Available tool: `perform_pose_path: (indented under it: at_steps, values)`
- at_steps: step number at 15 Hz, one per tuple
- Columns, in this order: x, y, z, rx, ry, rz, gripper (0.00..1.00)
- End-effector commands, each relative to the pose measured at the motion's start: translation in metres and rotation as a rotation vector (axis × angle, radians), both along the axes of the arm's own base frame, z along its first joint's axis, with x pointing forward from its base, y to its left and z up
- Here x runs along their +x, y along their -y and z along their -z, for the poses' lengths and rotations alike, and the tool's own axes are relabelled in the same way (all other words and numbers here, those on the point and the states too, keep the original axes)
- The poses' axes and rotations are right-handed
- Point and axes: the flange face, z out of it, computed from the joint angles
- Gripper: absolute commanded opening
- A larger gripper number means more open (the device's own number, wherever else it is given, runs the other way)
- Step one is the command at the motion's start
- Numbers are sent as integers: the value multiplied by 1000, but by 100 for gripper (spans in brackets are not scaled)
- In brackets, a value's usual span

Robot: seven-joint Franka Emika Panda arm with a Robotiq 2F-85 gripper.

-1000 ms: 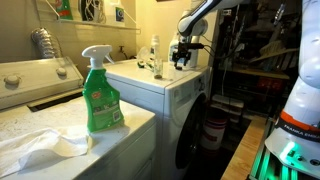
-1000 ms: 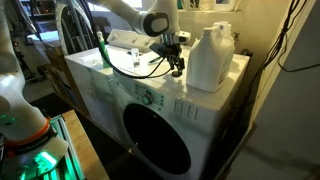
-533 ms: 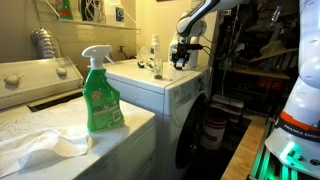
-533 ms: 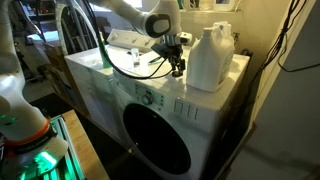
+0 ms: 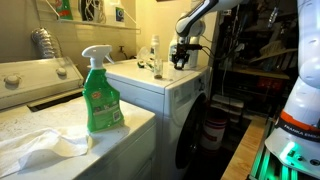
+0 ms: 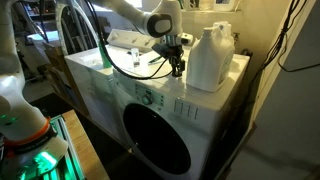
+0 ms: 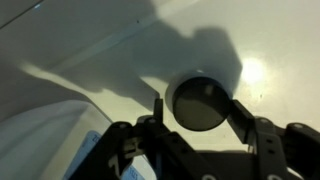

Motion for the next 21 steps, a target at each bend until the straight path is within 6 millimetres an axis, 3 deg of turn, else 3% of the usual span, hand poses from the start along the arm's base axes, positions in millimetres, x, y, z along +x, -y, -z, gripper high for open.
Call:
perform_pose_path:
  at_steps: [1,3,9,14,18,21]
  values:
    - [0,2,-1,13,-18,5,42]
    - [-3,-3,-4,17,-19,-11,30]
    - [-28,-37,-28,14,-53,-86,30]
    - [-60,-88,-70,10,-109,-178,30]
    - [-74,-131,-116,28,-76,-265,30]
    - [-78,-166,-135,31,-57,-331,30]
